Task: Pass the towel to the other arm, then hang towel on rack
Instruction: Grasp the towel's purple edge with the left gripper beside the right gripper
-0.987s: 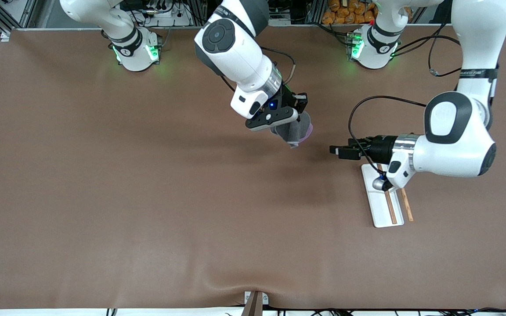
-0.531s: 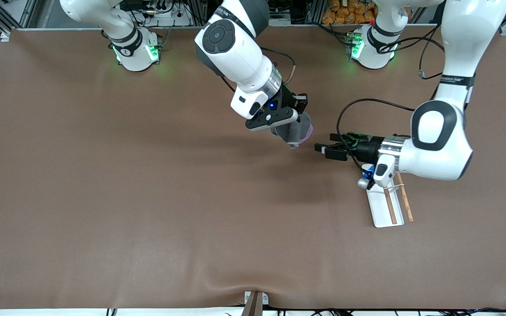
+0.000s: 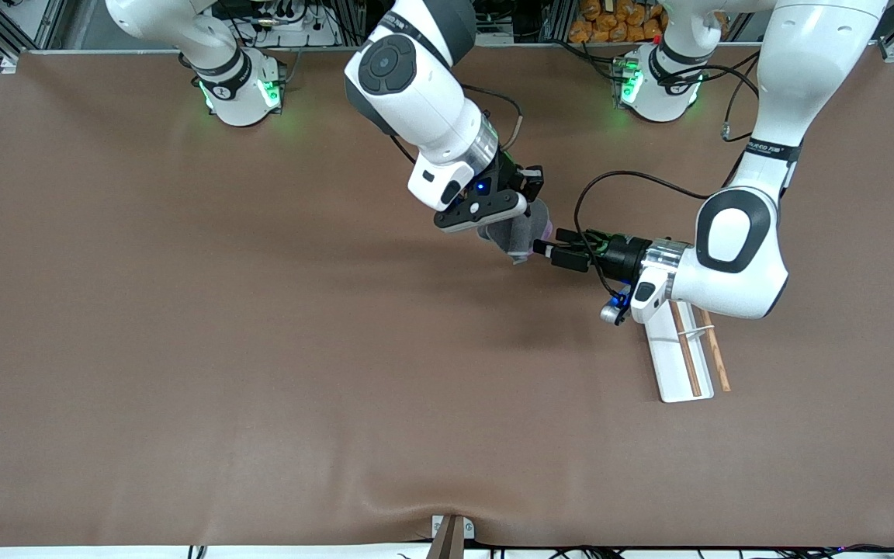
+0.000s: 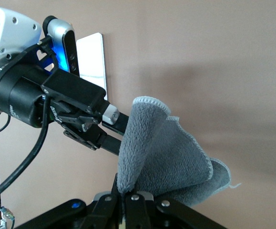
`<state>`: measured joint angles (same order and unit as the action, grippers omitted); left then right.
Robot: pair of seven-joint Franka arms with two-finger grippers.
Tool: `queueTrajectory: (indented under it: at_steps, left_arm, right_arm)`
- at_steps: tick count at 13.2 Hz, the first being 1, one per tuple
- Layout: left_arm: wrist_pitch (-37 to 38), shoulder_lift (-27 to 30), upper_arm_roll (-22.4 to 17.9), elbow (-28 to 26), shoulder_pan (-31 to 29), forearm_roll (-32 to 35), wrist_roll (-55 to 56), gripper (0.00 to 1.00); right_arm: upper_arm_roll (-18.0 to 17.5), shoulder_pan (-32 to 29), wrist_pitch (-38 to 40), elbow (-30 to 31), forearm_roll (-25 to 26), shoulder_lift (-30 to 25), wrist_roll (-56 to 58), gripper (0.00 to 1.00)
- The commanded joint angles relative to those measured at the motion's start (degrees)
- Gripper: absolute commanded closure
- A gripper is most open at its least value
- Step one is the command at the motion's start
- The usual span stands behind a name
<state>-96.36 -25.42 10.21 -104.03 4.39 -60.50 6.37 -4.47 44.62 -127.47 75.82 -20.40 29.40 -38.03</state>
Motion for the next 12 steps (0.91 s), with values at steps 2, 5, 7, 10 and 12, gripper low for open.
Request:
queueTrajectory:
  at_steps: [2, 5, 7, 10, 12]
  left_arm:
    - [2.0, 1.0, 0.1, -1.7, -0.8, -4.9, -4.0, 0.14]
    - [3.1, 1.0, 0.1, -1.6, -1.4, -6.6, -4.9, 0.18]
    - [3.1, 0.6, 0.1, -1.9, -1.3, -6.8, -6.5, 0.19]
    - [3.2, -0.2, 0.1, -2.0, -1.1, -7.2, -7.7, 0.21]
    - [3.2, -0.2, 0.1, -1.9, -1.1, -8.5, -7.7, 0.21]
  right_arm:
    - [0.7, 0.9, -0.4, -0.8, 0.9, 0.3, -1.8, 1.0]
    - [0.7, 0.9, -0.5, -0.7, 0.9, 0.3, -1.9, 1.0]
    - [0.7, 0.9, -0.5, -0.8, 0.9, 0.3, -1.9, 1.0]
    - [0.7, 0.9, -0.5, -0.7, 0.9, 0.4, -1.9, 1.0]
    - [0.7, 0.9, -0.6, -0.7, 0.9, 0.4, -1.9, 1.0]
